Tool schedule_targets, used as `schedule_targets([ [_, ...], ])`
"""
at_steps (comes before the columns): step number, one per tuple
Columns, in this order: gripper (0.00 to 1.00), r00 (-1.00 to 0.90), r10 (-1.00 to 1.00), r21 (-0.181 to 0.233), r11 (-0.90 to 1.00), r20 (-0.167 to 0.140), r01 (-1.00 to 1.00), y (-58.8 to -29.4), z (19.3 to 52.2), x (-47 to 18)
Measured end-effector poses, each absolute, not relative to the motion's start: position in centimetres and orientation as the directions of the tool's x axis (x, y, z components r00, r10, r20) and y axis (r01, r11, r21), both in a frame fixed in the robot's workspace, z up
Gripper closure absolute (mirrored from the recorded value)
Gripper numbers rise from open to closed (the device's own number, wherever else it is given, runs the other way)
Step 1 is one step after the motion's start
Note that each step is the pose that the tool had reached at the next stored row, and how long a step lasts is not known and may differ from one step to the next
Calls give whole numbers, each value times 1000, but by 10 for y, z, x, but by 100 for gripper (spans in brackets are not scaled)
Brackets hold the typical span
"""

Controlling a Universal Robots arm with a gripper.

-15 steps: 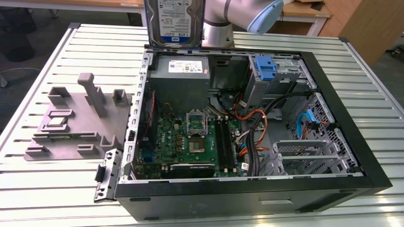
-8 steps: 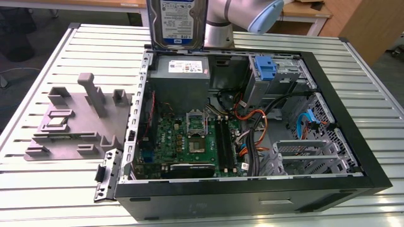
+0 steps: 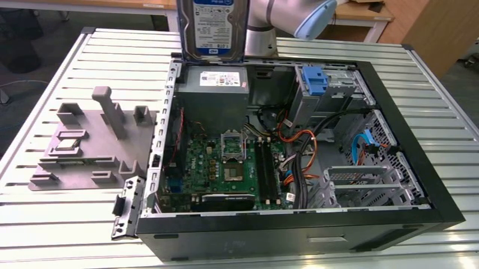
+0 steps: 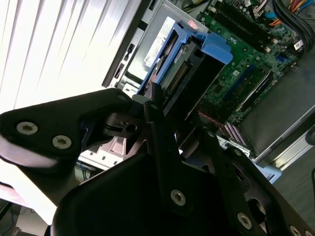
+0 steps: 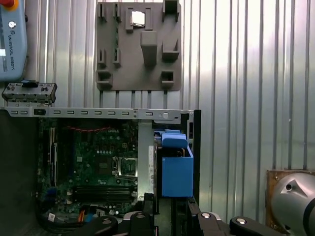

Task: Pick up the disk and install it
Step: 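Pick up the disk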

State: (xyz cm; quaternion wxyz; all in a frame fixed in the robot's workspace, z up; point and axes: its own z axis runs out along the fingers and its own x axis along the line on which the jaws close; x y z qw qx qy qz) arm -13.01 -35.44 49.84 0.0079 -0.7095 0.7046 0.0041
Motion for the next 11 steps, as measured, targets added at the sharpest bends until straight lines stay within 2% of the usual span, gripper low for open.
schedule_targets([
  [11,65,7,-1000,-5,-7,-17,-1000,-357,495,-124],
])
